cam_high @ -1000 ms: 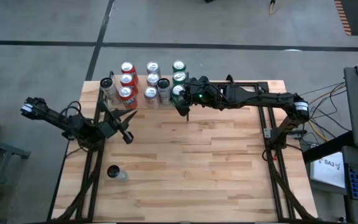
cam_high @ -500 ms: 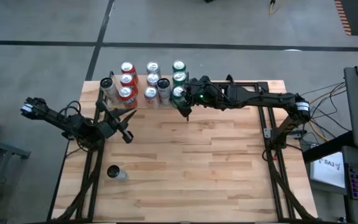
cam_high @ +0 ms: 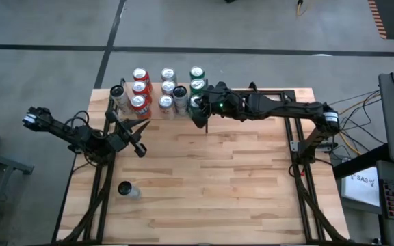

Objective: Place canned beverage on shelf
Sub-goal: Put the green soda can aligned with the other green soda cans on the shelf

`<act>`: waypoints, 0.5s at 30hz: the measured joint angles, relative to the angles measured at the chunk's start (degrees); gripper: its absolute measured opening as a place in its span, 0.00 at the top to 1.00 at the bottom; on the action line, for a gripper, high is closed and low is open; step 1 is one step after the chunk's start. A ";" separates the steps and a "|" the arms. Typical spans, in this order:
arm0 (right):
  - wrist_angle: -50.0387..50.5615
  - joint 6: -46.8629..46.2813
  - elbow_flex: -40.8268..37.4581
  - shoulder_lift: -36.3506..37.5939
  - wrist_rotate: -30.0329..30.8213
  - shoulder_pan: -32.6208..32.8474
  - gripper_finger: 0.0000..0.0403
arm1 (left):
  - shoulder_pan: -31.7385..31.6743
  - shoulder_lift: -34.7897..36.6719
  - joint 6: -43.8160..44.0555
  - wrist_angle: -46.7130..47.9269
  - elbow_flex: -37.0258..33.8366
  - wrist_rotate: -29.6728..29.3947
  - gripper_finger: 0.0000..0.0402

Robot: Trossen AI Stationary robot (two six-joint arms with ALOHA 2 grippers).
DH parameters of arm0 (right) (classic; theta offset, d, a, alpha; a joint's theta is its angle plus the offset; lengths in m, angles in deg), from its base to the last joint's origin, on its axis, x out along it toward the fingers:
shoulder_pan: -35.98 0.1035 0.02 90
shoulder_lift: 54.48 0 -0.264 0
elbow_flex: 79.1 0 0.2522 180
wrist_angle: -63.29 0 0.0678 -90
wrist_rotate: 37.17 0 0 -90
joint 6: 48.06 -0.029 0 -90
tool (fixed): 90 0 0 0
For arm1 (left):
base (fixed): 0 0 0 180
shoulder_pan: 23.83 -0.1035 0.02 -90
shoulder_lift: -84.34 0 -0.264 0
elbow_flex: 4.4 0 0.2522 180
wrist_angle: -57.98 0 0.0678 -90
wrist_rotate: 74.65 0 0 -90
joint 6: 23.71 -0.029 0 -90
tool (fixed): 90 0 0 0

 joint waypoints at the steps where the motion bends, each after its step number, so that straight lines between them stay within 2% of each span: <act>1: 0.13 -0.02 0.00 -0.20 -0.55 0.24 0.98 | 0.00 -0.02 0.00 -0.02 0.00 0.00 0.91; 15: 3.91 -2.66 -0.02 -0.93 -0.19 1.62 0.98 | 0.00 -0.02 0.00 -0.17 0.00 0.52 0.91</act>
